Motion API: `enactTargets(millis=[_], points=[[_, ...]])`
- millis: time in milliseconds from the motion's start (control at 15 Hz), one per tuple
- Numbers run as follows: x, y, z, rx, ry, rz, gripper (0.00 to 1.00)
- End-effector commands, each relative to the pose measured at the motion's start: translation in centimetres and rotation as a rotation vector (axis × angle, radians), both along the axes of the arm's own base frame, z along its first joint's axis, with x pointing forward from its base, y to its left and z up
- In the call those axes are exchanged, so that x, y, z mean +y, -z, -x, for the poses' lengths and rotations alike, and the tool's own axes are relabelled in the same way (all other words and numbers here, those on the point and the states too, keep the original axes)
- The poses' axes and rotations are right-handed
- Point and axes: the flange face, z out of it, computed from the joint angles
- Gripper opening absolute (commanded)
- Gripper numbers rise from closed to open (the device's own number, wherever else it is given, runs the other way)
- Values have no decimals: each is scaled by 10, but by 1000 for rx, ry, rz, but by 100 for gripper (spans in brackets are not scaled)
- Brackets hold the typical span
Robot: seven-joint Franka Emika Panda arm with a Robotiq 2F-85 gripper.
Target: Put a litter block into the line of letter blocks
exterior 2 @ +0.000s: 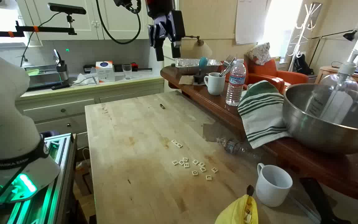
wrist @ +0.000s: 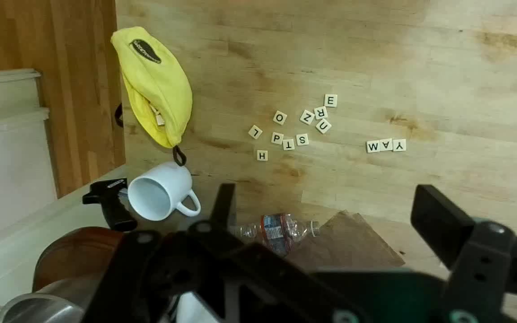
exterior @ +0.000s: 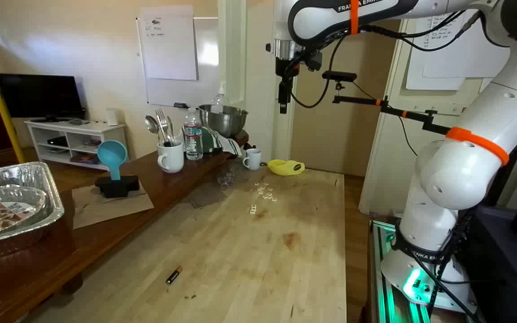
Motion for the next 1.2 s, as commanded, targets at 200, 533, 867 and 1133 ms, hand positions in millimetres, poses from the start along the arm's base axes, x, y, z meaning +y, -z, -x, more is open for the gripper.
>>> enactTargets(millis=[200,533,867,1133], points=[[0,-1,0,1,0,0,100],[-13,50,-19,68,16,-43,100],[-24,117,-34,59,-55,-188,100],[-31,157,-40,-28,-117,-284,100]])
